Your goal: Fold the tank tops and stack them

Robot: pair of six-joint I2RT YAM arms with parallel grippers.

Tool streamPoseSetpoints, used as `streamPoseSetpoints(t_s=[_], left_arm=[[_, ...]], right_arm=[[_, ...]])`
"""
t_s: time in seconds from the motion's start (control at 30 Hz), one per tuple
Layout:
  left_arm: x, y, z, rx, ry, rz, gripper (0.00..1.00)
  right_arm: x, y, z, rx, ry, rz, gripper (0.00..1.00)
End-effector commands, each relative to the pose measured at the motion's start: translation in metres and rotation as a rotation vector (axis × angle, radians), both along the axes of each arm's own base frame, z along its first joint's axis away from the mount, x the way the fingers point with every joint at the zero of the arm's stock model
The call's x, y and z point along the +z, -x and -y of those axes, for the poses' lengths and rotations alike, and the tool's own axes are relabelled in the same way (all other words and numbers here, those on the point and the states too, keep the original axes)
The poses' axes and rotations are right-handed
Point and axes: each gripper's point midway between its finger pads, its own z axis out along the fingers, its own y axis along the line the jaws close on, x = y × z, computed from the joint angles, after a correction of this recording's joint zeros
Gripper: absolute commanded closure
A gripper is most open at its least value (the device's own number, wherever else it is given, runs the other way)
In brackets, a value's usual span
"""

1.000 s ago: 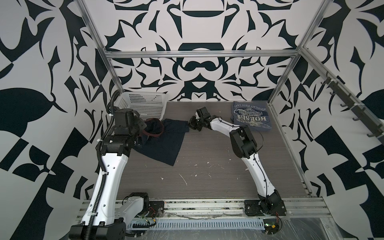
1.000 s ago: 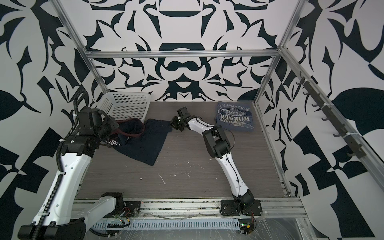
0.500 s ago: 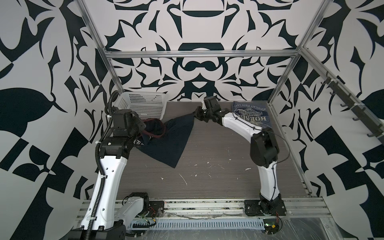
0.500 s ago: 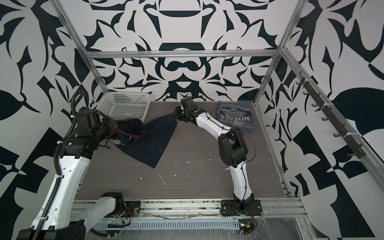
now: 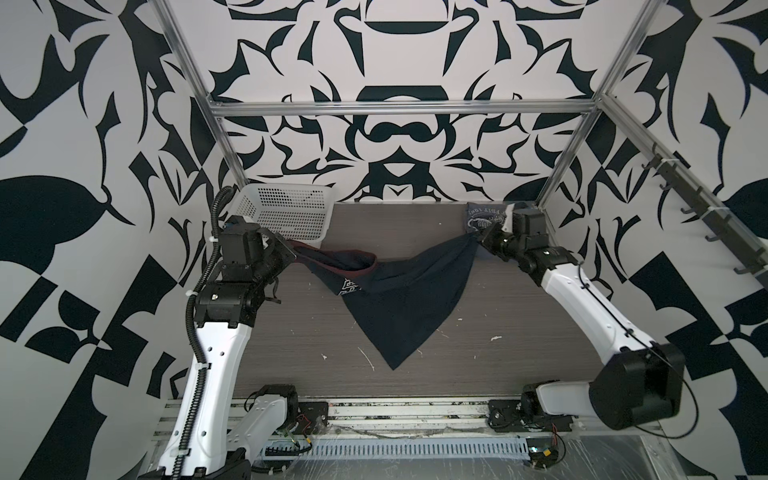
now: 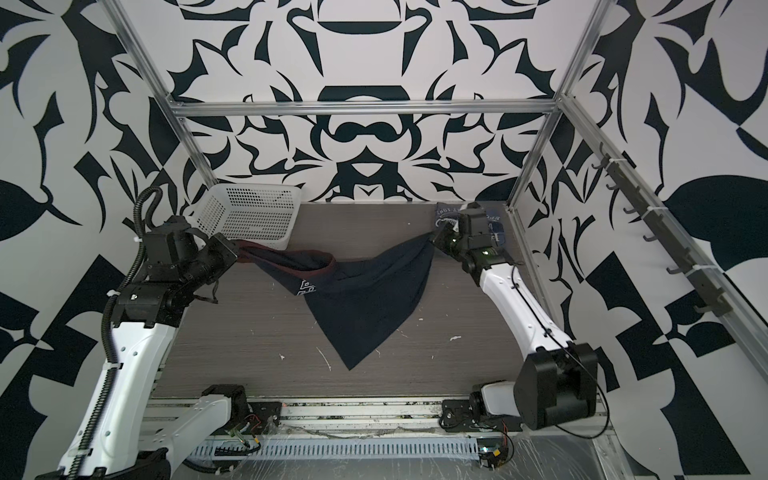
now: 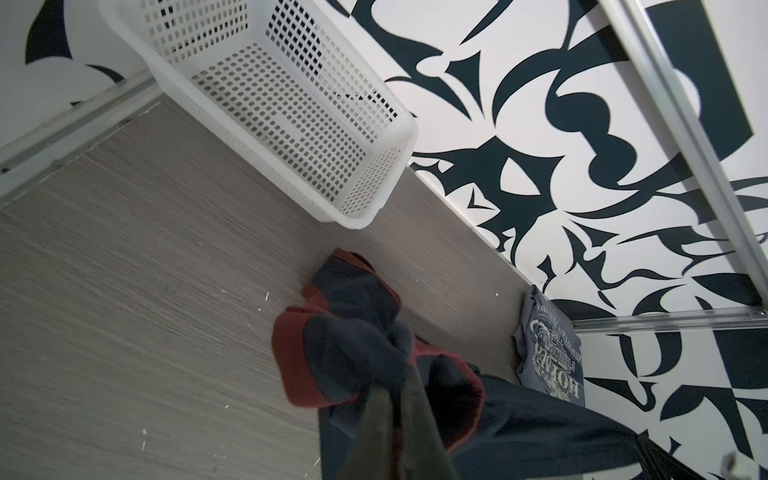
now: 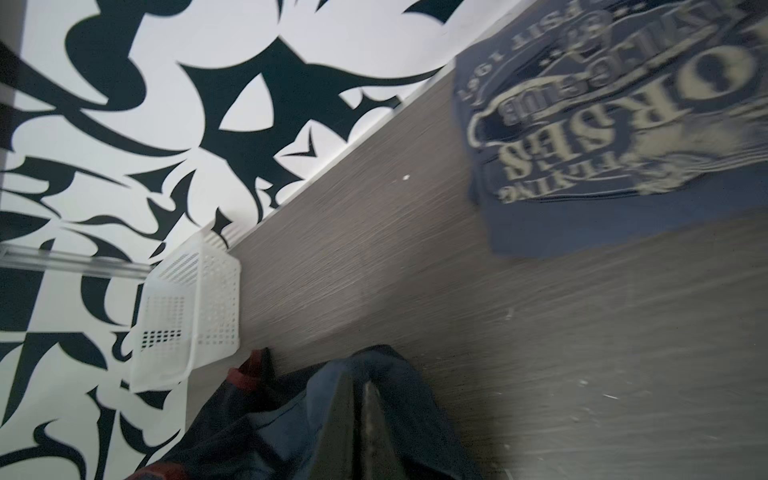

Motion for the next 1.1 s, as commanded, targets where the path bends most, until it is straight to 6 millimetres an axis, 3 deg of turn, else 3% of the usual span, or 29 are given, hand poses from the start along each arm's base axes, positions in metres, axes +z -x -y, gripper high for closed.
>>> streamPoseSetpoints(t_s=[0.0, 0.13, 0.23, 0.27, 0.43, 0.57, 0.67, 0.73, 0.83, 0.9, 1.07], left_arm=[[-0.014, -0.013, 0.0, 0.018, 0.028, -0.036, 1.0], [-0.003, -0.044, 0.001, 0.026, 0.035, -0.034, 1.0], [0.014, -0.075, 0.003, 0.027, 0.035, -0.011, 1.0], [0.012, -0.094, 0.006, 0.019, 0.038, -0.026, 1.0], [0.062, -0.162, 0.031, -0.097, 0.096, 0.053, 1.0], [0.119, -0.189, 0.037, -0.143, 0.079, 0.164, 1.0], [0.147, -0.182, 0.037, -0.168, 0.05, 0.241, 1.0], [0.14, -0.17, 0.038, -0.181, 0.038, 0.259, 1.0], [0.092, -0.14, 0.032, -0.165, 0.023, 0.239, 1.0], [0.042, -0.111, 0.022, -0.119, -0.002, 0.185, 1.0], [-0.078, -0.037, -0.009, 0.023, -0.04, -0.021, 1.0]], right_arm=[[0.03, 0.003, 0.022, -0.005, 0.024, 0.078, 1.0], [0.065, -0.023, 0.049, -0.047, 0.03, 0.13, 1.0], [0.099, -0.052, 0.067, -0.077, 0.024, 0.195, 1.0], [0.112, -0.063, 0.073, -0.083, 0.015, 0.217, 1.0], [0.187, -0.098, 0.081, -0.072, -0.001, 0.346, 1.0], [0.25, -0.094, 0.081, -0.051, 0.012, 0.452, 1.0], [0.278, -0.073, 0.08, -0.028, 0.044, 0.508, 1.0], [0.28, -0.053, 0.078, -0.016, 0.063, 0.52, 1.0], [0.259, -0.014, 0.068, 0.018, 0.067, 0.514, 1.0], [0.223, 0.015, 0.068, 0.0, 0.075, 0.451, 1.0], [0.109, 0.094, 0.082, -0.132, 0.099, 0.241, 1.0]])
